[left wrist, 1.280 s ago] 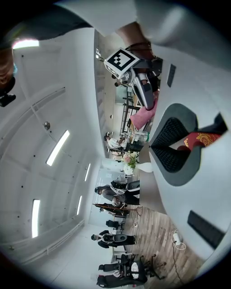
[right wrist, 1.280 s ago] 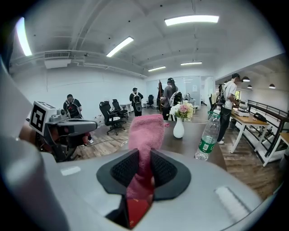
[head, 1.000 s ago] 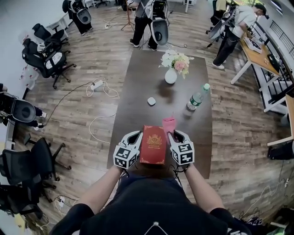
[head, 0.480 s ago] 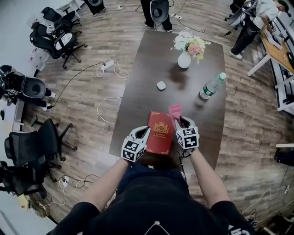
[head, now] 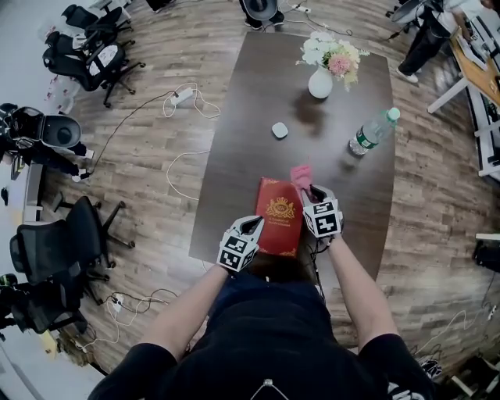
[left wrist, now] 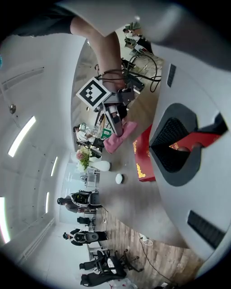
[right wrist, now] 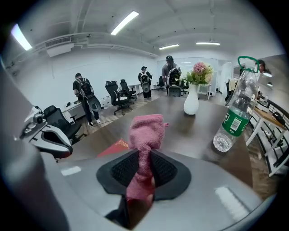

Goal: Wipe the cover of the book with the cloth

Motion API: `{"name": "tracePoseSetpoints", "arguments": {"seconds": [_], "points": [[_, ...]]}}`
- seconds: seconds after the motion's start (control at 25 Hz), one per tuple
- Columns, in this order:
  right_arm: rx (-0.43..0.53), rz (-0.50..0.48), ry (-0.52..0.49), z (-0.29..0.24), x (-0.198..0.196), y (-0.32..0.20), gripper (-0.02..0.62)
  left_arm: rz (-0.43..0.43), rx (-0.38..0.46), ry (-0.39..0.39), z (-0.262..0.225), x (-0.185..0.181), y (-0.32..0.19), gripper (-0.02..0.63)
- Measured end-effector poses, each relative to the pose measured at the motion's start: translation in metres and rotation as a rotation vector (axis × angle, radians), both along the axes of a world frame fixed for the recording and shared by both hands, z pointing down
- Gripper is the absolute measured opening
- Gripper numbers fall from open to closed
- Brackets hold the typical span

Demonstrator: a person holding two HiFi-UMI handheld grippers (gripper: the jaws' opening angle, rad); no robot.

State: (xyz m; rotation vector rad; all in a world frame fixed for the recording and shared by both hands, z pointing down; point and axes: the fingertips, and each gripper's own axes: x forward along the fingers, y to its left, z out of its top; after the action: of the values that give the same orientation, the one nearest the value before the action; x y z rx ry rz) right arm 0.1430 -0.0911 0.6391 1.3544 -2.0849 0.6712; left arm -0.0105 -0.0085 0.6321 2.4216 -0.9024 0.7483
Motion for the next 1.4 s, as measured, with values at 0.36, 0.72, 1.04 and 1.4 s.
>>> {"name": "tracePoseSetpoints", "arguments": {"seconds": [0.36,0.72,1.04,1.4], "points": [[-0.052,-0.009,0.055,0.043,-0.004,-0.008,0.091,0.067,-0.107,-0.067,0.052,-0.004,0.017,-0.005],[-0.102,-0.014,0.110,0.069,0.000,-0.014,0.091,0.098,-0.167,-0.122,0.077,-0.005,0.028,-0.005],[-0.129,-0.041,0.117,0.072,-0.005,-0.017,0.091,0.091,-0.165,-0.141,0.078,-0.009,0.031,-0.005],[-0.141,-0.077,0.132,0.076,-0.014,-0.021,0.091,0.082,-0.125,-0.150,0.078,-0.009,0.029,-0.005]]}}
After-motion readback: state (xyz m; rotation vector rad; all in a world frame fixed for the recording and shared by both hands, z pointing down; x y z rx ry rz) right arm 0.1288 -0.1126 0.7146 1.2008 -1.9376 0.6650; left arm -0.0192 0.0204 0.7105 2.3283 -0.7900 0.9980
